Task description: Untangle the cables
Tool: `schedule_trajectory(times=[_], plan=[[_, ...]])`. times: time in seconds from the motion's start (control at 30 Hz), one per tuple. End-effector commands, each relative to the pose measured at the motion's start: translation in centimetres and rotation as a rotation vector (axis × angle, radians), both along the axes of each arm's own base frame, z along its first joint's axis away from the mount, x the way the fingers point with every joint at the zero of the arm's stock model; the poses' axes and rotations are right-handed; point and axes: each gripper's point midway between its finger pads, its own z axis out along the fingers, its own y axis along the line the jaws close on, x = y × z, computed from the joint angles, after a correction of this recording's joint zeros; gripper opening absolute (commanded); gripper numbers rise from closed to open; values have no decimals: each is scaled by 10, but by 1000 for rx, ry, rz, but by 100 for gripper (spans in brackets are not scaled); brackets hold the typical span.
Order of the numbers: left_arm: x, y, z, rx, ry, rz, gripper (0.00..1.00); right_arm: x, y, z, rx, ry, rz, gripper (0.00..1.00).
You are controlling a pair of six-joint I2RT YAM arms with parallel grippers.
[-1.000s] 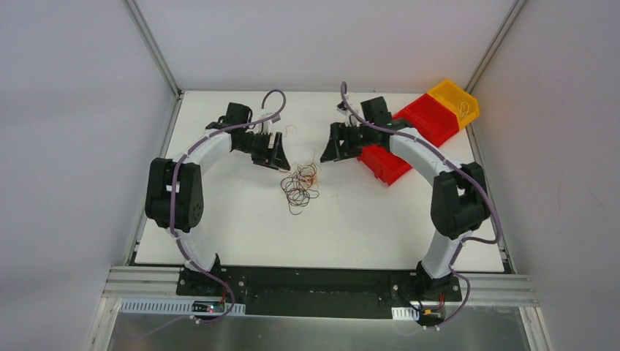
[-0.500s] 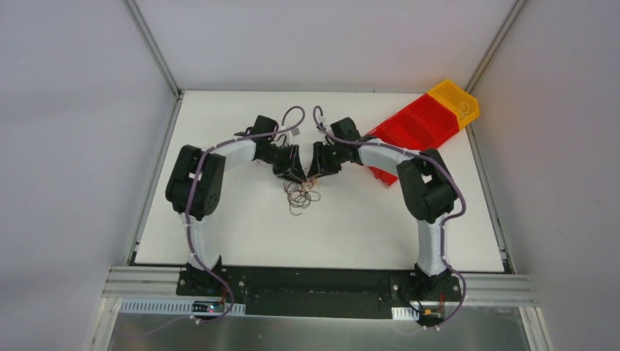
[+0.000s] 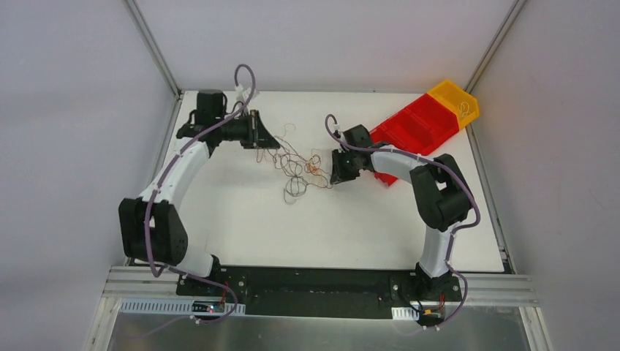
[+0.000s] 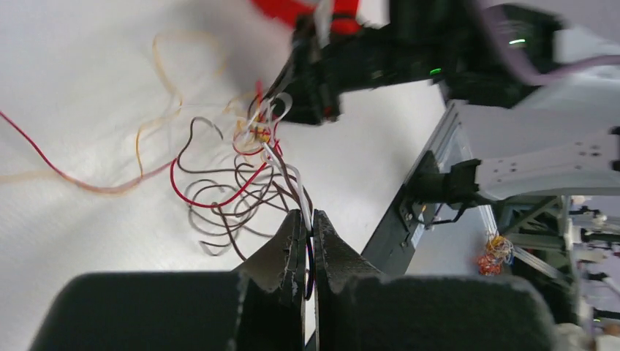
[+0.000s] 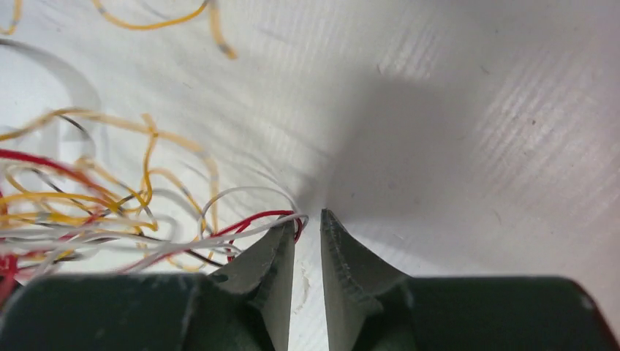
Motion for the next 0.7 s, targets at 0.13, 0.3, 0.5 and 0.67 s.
schedule_trajectory(times=[0.13,0.3,0.5,0.67], plan=[[-3,20,181,-160,-381,12,0,-33,-19,-8,-41,54,82,18],[2,26,247,-204,-521,48,0,-41,-21,-13,-37,79,84,0],[38,74,329,-240,-708,244,0,-46,-22,-13,-31,94,71,0],[52,110,397,-257,-879,362,0,-56,-23,-14,-20,124,65,0]])
